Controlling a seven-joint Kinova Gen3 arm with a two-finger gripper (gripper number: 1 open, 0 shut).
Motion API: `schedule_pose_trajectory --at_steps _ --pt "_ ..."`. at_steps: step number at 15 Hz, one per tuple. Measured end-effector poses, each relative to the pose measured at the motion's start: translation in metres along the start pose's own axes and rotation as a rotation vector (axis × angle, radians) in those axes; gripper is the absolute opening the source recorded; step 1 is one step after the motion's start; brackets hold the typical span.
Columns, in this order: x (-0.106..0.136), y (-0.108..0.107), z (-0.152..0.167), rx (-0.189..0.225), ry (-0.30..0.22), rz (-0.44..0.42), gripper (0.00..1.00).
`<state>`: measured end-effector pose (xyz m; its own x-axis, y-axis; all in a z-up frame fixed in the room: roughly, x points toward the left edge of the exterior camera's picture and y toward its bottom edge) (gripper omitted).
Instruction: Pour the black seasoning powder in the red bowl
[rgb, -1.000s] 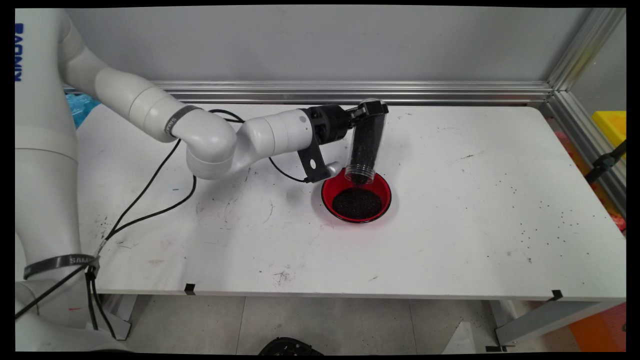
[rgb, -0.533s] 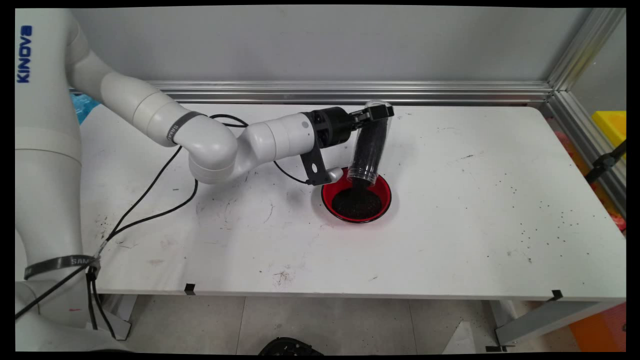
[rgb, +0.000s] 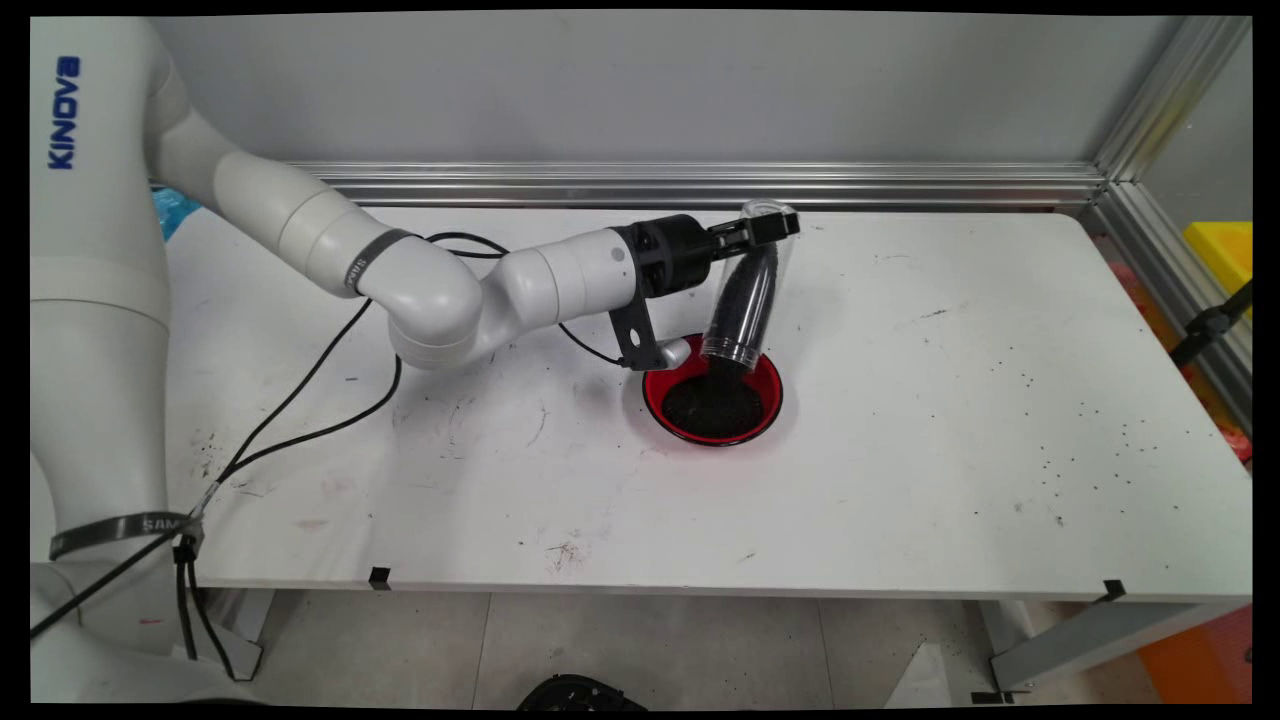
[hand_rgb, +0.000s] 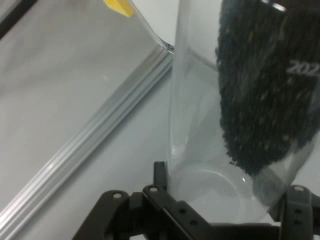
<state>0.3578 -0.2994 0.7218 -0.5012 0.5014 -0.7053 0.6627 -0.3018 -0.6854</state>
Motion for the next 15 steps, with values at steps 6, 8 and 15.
schedule_pose_trajectory --at_steps 6,8,15 --pt "0.003 0.004 0.01 0.037 -0.006 0.046 0.0" --pt "0.004 0.005 0.014 0.05 -0.008 0.061 0.0" --pt "0.004 0.007 0.024 0.09 -0.013 0.1 0.0"
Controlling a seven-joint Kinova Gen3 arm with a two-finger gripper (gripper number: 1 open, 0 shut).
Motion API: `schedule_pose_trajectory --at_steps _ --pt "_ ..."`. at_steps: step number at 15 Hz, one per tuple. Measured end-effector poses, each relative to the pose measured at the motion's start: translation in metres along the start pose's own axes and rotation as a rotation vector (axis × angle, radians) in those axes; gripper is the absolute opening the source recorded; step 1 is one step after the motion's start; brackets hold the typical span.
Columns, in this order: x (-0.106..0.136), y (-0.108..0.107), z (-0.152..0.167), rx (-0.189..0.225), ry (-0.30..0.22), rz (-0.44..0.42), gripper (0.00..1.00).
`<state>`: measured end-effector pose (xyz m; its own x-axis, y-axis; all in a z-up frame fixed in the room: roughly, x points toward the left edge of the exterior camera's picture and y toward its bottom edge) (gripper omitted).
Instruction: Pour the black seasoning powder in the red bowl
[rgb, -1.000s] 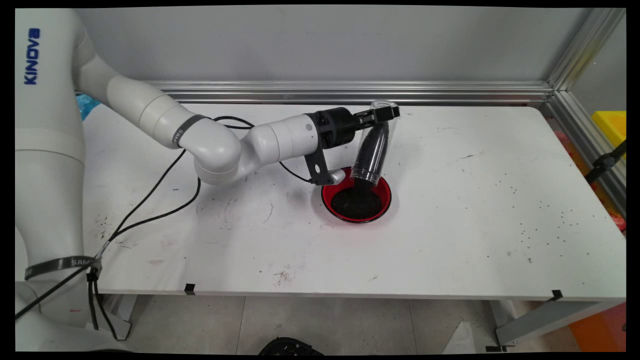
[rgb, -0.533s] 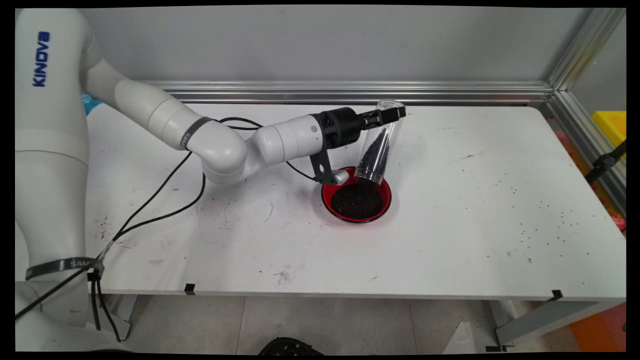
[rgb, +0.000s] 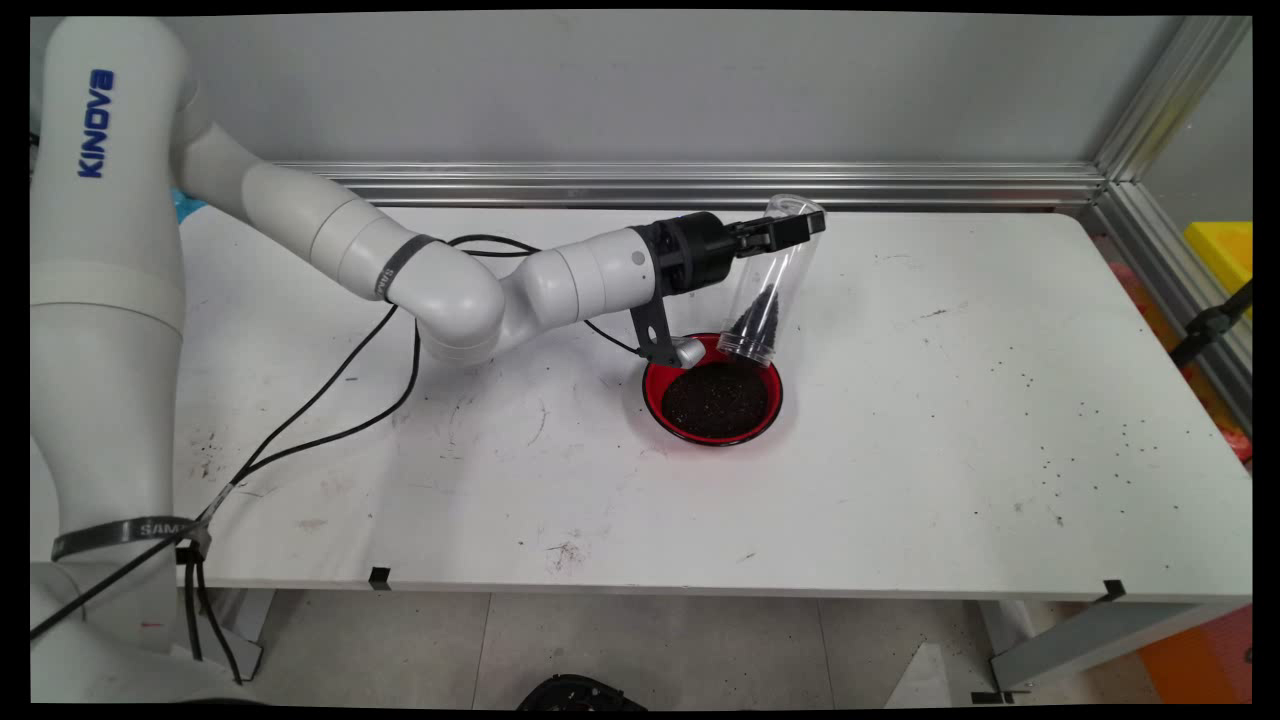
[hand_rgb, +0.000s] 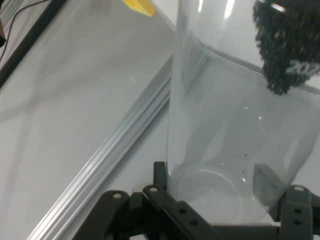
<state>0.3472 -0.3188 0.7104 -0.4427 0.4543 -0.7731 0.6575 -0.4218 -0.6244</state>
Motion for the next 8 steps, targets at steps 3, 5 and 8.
schedule_pose_trajectory --at_steps 3,5,8 --pt "-0.0011 0.0014 0.0023 0.015 0.001 0.015 0.0" --pt "-0.0025 0.0024 0.0029 0.025 0.001 0.025 0.0" --pt "-0.0055 0.0031 0.0019 0.039 0.002 0.038 0.0"
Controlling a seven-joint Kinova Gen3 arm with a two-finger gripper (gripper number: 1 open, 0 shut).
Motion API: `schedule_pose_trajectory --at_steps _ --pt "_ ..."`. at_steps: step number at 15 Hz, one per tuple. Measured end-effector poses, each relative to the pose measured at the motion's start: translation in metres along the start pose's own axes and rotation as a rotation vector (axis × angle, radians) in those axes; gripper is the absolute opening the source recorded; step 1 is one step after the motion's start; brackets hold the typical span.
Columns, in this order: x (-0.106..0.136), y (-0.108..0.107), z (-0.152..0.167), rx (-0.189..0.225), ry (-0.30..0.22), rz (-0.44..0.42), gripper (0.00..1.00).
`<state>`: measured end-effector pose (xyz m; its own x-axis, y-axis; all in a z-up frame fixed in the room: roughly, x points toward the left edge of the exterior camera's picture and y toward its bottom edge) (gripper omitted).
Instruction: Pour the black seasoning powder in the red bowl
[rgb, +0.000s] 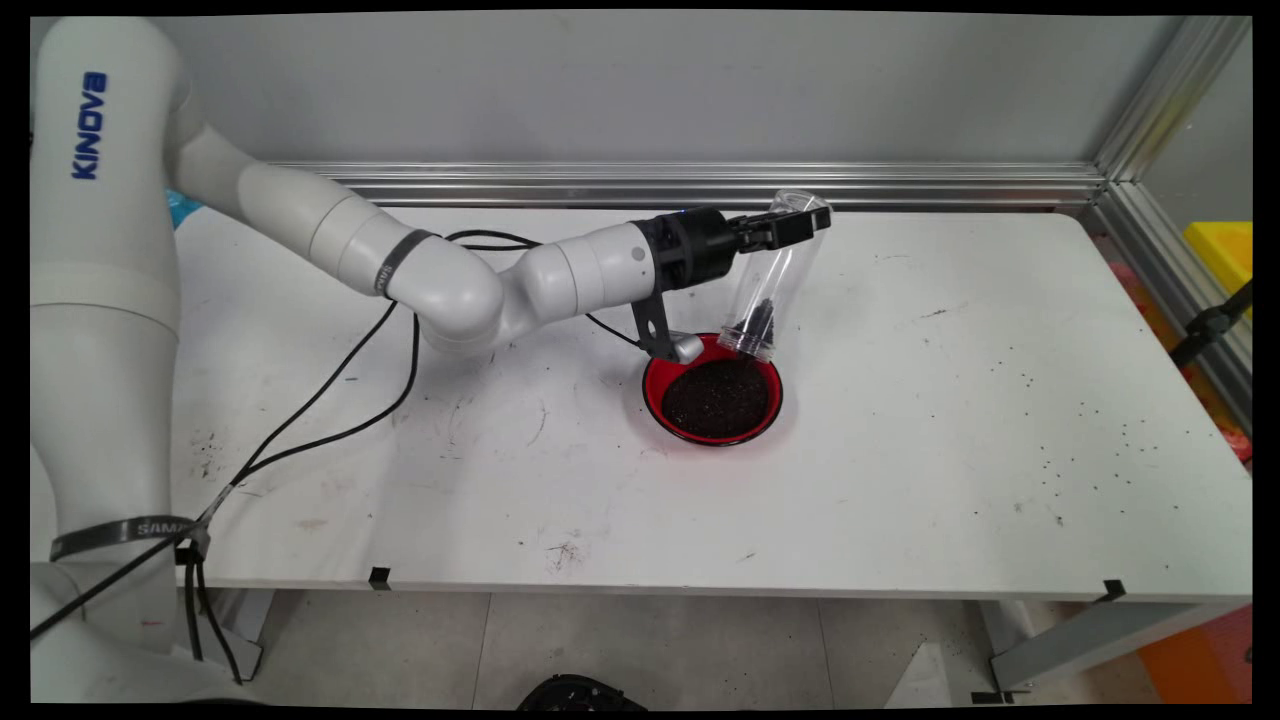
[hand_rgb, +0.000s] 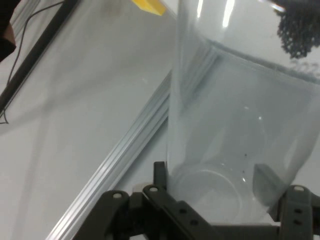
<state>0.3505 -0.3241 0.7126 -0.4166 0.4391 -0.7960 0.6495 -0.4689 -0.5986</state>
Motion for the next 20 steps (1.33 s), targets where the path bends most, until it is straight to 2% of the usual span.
schedule_pose_trajectory --at_steps 11,20 --pt "-0.012 -0.006 -0.02 0.044 0.015 0.023 0.0" --pt "-0.015 -0.01 -0.027 0.104 0.031 0.055 0.0"
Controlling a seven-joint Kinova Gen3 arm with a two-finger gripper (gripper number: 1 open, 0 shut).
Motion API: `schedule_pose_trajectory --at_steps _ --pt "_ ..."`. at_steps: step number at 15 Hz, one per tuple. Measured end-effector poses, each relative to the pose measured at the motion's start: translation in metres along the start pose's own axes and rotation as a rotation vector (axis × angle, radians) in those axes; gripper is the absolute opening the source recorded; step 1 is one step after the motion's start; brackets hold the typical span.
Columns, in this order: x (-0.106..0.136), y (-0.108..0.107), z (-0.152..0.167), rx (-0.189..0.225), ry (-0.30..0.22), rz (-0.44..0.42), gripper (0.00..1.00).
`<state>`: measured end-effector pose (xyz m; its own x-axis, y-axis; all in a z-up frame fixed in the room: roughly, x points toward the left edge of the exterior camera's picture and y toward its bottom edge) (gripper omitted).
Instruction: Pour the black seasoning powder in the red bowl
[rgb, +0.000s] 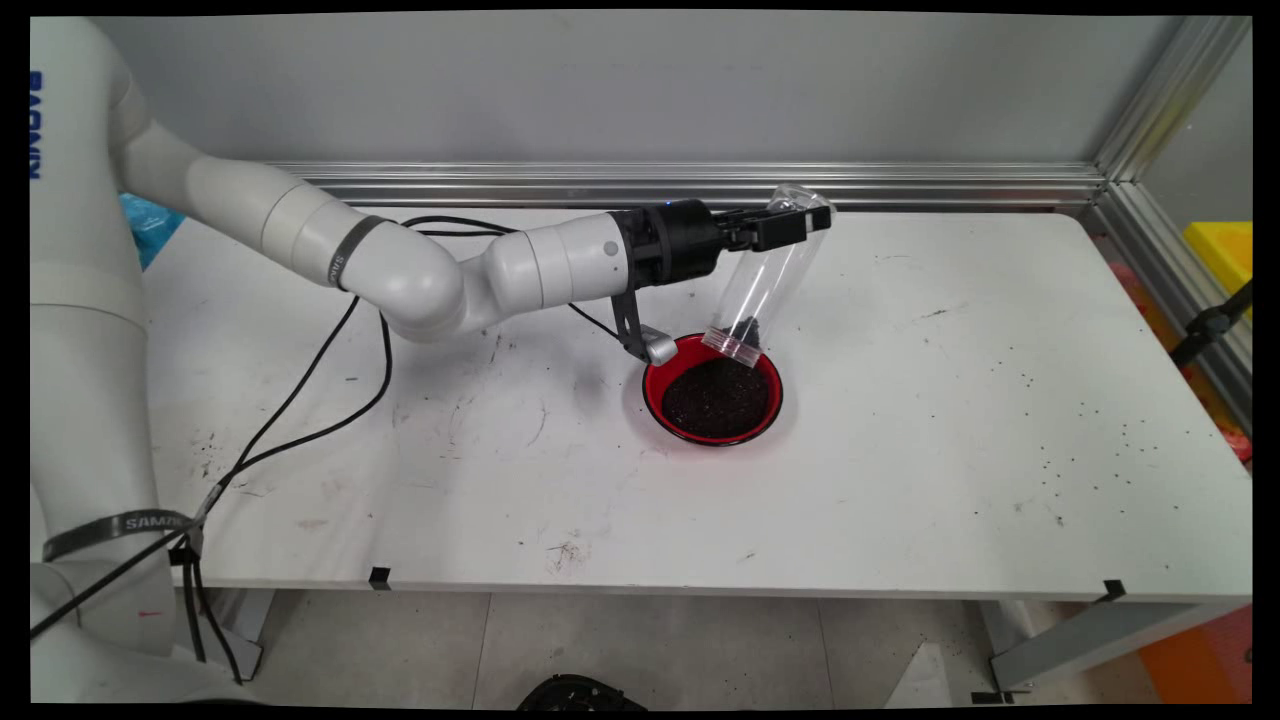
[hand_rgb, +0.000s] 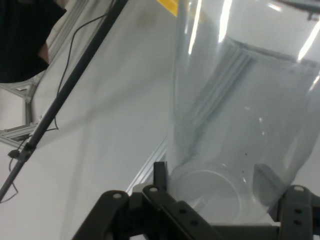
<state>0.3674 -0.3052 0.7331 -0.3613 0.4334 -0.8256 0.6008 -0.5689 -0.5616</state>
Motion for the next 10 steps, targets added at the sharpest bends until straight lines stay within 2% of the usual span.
schedule_pose_trajectory --at_steps 6,10 --pt "-0.0051 0.0009 0.0018 0.016 -0.001 0.007 0.0" --pt "-0.01 0.0011 0.0017 -0.009 0.0 -0.04 0.0"
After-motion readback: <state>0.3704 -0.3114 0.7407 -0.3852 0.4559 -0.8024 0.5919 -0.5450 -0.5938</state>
